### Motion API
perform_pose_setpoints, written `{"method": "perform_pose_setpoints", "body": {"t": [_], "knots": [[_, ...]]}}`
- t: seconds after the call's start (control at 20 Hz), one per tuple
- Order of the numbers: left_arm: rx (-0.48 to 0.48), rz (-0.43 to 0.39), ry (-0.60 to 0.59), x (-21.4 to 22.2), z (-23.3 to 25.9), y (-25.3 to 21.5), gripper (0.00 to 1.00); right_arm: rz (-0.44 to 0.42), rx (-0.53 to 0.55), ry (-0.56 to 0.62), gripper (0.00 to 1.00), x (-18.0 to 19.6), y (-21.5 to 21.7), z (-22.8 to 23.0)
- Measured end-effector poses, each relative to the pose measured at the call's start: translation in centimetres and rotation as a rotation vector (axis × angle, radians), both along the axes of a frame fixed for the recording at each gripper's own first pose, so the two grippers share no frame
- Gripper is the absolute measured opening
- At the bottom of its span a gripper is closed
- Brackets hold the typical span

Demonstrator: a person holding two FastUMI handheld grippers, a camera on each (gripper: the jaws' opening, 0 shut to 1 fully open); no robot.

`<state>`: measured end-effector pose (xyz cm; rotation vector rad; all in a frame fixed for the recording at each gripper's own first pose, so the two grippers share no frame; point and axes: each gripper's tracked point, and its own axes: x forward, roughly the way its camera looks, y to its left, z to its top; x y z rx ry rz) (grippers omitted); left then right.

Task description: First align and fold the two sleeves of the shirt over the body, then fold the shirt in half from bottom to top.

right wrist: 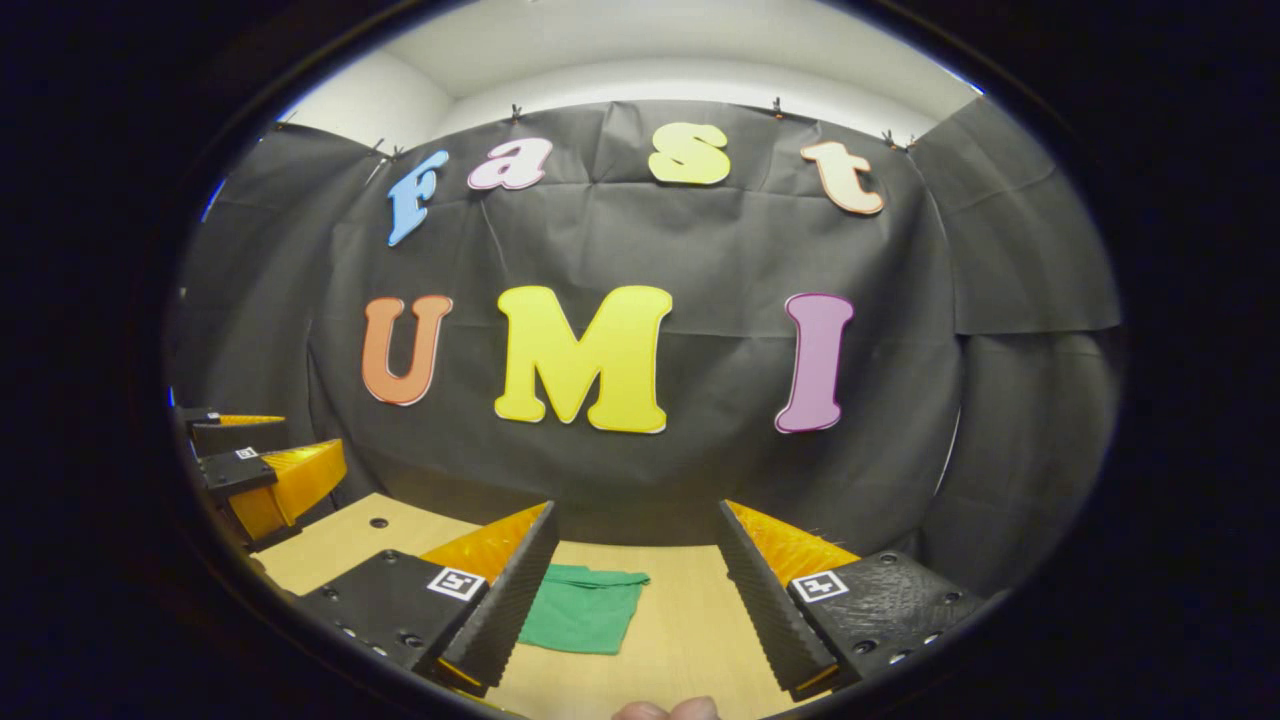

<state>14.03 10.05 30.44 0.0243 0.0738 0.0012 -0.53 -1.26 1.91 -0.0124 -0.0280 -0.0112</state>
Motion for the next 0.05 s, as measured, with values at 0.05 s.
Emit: {"method": "perform_pose_setpoints", "body": {"t": [0.05], "knots": [[0.0, -0.001, 0.0, 0.09, -0.02, -0.08, 0.99, 0.001, 0.0, 0.002, 0.97, 0.0, 0.13, 0.05]]}}
